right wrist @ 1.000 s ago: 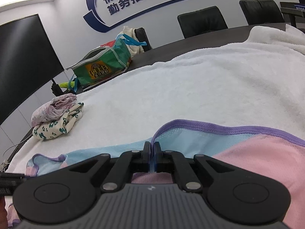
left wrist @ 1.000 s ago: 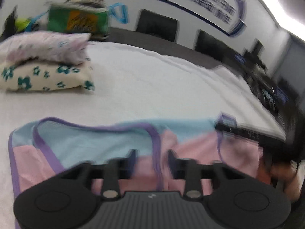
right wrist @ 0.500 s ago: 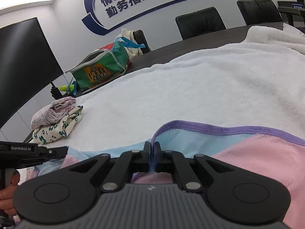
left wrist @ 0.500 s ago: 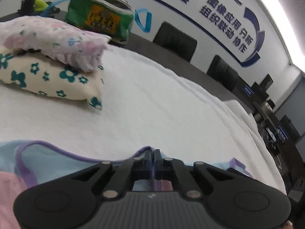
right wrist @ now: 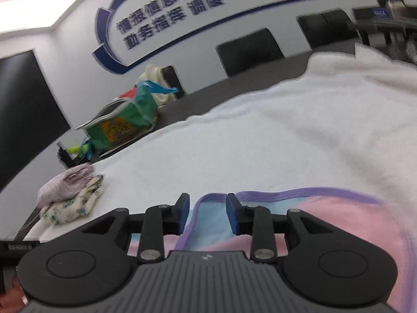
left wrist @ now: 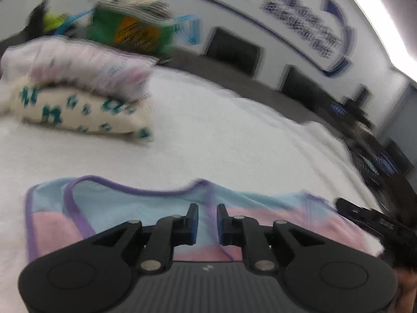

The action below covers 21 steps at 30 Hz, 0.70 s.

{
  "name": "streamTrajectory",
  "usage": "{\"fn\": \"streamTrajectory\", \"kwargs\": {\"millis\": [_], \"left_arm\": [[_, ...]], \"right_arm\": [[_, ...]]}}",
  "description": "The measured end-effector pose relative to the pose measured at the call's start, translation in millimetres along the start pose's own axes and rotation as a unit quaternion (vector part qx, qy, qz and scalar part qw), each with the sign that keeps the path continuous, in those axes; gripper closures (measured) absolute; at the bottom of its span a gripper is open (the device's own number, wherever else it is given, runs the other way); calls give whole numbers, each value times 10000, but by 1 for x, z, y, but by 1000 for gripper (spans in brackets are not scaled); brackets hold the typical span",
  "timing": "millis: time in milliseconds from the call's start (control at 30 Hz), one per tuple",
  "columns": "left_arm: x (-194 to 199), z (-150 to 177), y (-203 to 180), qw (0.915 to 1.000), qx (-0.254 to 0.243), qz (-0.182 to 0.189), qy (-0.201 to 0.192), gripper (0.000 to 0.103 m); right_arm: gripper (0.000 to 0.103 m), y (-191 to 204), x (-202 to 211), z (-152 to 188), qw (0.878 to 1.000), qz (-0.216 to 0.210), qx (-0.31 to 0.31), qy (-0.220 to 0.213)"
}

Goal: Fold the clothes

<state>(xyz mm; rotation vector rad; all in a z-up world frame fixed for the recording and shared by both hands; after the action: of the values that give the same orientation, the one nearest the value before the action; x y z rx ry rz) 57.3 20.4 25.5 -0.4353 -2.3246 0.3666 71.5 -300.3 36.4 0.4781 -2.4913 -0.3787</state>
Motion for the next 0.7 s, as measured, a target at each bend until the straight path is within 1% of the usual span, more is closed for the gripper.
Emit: {"fn": "streamTrajectory", "kwargs": {"millis": [33, 67, 133, 167, 200, 233, 267, 300, 333, 367, 433, 467, 500, 533, 567, 633, 700], "left_arm": [[17, 12, -12, 9991, -369, 227, 11, 66], [32, 27, -24, 9954, -803, 527, 62, 63], [53, 61, -43, 9833, -1404, 1120, 282, 63], [57, 76, -49, 9789, -1540, 1280, 421, 63], [59, 91, -54, 9747, -1642, 1410, 564, 63], [58, 104, -57, 9727, -1741, 1367, 703, 63], [56, 114, -58, 9730, -1811, 1186, 800, 66], [55, 123, -59, 9736, -1873, 985, 856, 67], [55, 128, -57, 9730, -1925, 944, 860, 73], [56, 133, -57, 9713, -1983, 986, 870, 83], [58, 132, -53, 9724, -1936, 966, 875, 97], [59, 130, -51, 9731, -1905, 950, 876, 98], [60, 129, -50, 9739, -1874, 934, 877, 99], [64, 126, -47, 9755, -1817, 928, 822, 100], [69, 125, -43, 9769, -1763, 933, 768, 102], [76, 122, -39, 9784, -1692, 990, 651, 101], [82, 122, -38, 9790, -1642, 1079, 536, 96]], "right_arm": [[72, 2, 7, 1, 10000, -21, 55, 49], [72, 4, 16, 2, 9998, -60, 135, 104], [71, 12, 48, 25, 9970, -331, 630, 289], [71, 12, 64, 40, 9960, -357, 737, 346], [71, 11, 74, 52, 9965, -287, 709, 340], [71, 9, 84, 65, 9969, -218, 681, 334], [71, 7, 95, 77, 9972, -148, 653, 329], [71, 6, 104, 89, 9974, -94, 635, 325], [71, 9, 110, 98, 9969, -158, 700, 335], [71, 11, 116, 106, 9962, -222, 766, 346], [72, 15, 122, 118, 9943, -399, 924, 347], [73, 19, 121, 124, 9928, -457, 1047, 358], [86, 24, 117, 129, 9910, -448, 1184, 439], [100, 25, 116, 131, 9893, -319, 1356, 432], [100, 25, 116, 133, 9875, -200, 1505, 414], [100, 16, 126, 129, 9892, -140, 1441, 238], [101, 9, 133, 126, 9904, -53, 1366, 209]]}}
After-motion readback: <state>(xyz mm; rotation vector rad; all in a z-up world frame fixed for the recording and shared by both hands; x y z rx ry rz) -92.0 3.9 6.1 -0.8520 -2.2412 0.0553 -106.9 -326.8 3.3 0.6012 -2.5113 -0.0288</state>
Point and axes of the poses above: each gripper's, at about its wrist camera, not at the fingertips, and x roughly against the way its jaws point, y to its left, z to its underside, the point moved 4 cm from there along -x, roughly the way its jaws point, and after that the axes turned 2 degrees about y, right-handed, at the moved point
